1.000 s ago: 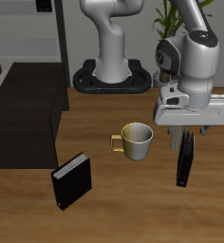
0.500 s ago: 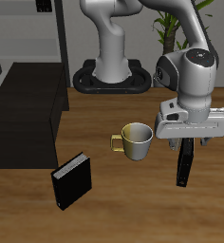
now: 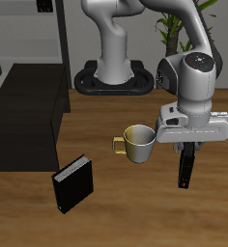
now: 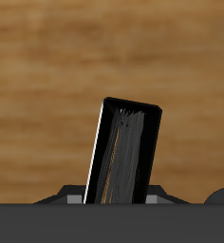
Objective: Place the left black book upright on top of the shelf
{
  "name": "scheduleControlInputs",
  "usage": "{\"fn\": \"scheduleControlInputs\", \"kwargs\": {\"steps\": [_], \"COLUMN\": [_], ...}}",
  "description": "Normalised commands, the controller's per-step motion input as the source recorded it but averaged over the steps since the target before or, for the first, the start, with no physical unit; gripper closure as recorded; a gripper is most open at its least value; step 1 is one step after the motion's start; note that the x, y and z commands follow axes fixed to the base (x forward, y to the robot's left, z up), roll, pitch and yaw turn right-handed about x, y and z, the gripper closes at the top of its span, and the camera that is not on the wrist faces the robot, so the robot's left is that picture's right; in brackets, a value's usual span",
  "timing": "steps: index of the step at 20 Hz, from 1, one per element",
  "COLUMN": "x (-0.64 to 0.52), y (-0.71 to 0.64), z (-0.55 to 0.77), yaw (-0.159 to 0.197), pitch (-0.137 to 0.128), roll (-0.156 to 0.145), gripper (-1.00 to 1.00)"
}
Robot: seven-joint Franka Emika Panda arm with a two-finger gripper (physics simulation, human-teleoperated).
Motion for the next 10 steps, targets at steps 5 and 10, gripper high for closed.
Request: {"fn": "scheduleControlInputs", "kwargs": {"steps": [5, 10], "x": [-0.03, -0.24], "y": [-0.06, -0.04], "z": [0.25, 0.64], "yaw": [0.007, 0.041], "pitch": [-0.037, -0.080], "roll": [0.018, 0.020], "gripper": [1.00, 1.00]}}
